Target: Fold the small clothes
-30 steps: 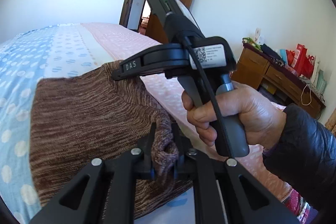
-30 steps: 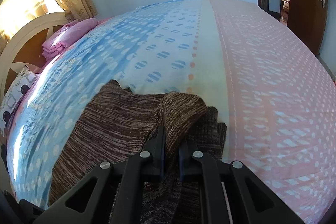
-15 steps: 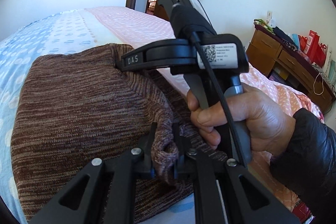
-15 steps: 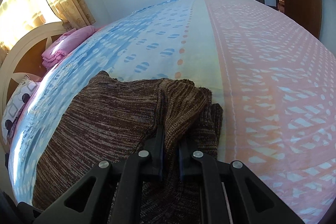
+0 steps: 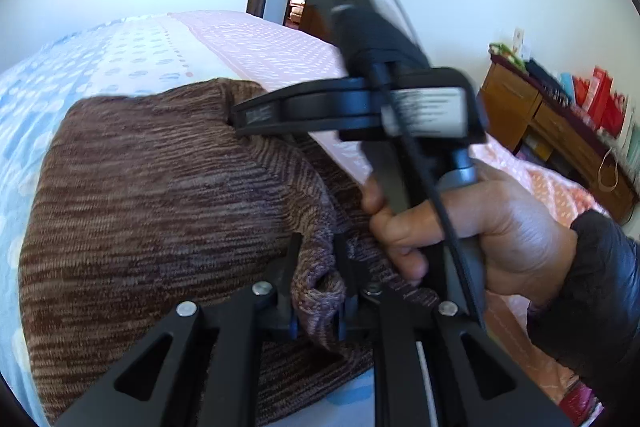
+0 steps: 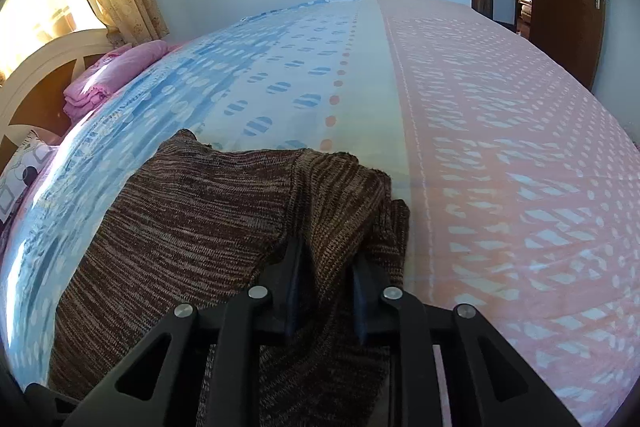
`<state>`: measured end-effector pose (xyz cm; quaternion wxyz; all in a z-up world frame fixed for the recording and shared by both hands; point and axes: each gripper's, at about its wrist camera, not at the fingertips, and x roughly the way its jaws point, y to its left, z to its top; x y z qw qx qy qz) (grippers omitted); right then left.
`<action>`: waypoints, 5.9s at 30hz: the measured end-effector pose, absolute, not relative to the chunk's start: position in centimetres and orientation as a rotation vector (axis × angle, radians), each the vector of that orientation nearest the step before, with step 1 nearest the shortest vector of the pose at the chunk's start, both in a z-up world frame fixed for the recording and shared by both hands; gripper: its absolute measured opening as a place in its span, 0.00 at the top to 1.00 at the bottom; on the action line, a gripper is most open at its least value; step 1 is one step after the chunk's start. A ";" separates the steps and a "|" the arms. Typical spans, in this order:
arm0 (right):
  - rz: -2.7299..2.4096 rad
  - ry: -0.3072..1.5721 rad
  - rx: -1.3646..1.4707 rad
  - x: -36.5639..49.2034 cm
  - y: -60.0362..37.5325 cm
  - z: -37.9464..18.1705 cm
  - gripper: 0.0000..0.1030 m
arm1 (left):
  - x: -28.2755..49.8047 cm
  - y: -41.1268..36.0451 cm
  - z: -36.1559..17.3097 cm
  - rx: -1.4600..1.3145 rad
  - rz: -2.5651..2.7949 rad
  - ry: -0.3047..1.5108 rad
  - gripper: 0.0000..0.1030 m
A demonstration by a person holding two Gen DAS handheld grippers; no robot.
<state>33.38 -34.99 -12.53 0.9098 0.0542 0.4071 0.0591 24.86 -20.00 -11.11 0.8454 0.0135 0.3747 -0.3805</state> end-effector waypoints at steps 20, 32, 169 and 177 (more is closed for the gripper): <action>0.167 0.744 0.369 16.5 -32.7 -8.8 0.42 | 20.3 -6.9 -10.9 -0.094 -0.564 0.722 0.30; 0.109 0.841 0.290 19.0 -32.1 -11.3 0.94 | 23.4 -4.0 -10.4 -0.171 -0.463 0.742 0.30; 0.084 0.814 0.318 28.2 -36.8 -13.5 0.32 | 34.5 -13.2 -13.3 -0.113 -0.409 0.907 0.17; 0.149 0.809 0.334 28.3 -36.8 -13.6 0.57 | 34.7 -13.1 -13.5 -0.122 -0.408 0.910 0.14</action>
